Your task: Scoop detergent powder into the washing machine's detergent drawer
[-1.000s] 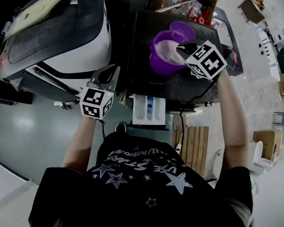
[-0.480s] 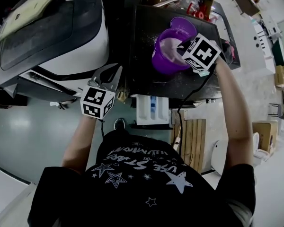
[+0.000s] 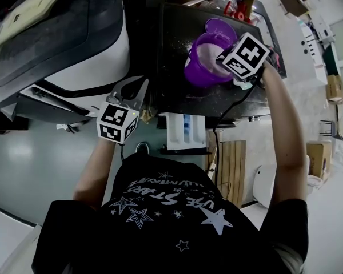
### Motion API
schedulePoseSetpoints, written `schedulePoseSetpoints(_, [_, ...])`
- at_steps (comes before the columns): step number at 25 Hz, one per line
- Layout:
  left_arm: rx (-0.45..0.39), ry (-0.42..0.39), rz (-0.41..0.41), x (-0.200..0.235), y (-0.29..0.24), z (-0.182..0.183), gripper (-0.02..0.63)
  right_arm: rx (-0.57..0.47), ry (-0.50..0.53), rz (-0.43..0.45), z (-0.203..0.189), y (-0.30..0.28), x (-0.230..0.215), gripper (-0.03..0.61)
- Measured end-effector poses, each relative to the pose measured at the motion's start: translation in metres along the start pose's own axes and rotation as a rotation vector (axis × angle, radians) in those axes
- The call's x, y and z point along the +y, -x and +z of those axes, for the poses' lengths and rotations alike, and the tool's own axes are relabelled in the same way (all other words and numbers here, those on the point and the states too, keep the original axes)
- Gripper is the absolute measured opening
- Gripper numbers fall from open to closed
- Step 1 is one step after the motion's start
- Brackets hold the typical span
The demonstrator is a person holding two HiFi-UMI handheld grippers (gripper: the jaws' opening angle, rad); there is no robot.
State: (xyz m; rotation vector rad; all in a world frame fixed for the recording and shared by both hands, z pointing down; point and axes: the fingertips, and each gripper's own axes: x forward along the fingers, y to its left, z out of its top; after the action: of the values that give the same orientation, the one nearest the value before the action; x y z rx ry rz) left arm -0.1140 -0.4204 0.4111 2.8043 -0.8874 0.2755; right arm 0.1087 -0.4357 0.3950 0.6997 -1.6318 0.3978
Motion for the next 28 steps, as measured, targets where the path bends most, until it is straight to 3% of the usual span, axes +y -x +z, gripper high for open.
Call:
schedulePoseSetpoints(16, [0.002, -0.046, -0.086, -0.006, 0.009, -0.010, 0.002, -0.062, -0.201, 0.133, 0.004, 0.002, 0.012, 0.035])
schedulePoseSetpoints(28, [0.013, -0.052, -0.088, -0.003, 0.009, -0.014, 0.002, -0.051, -0.328, 0.217, 0.007, 0.000, 0.006, 0.035])
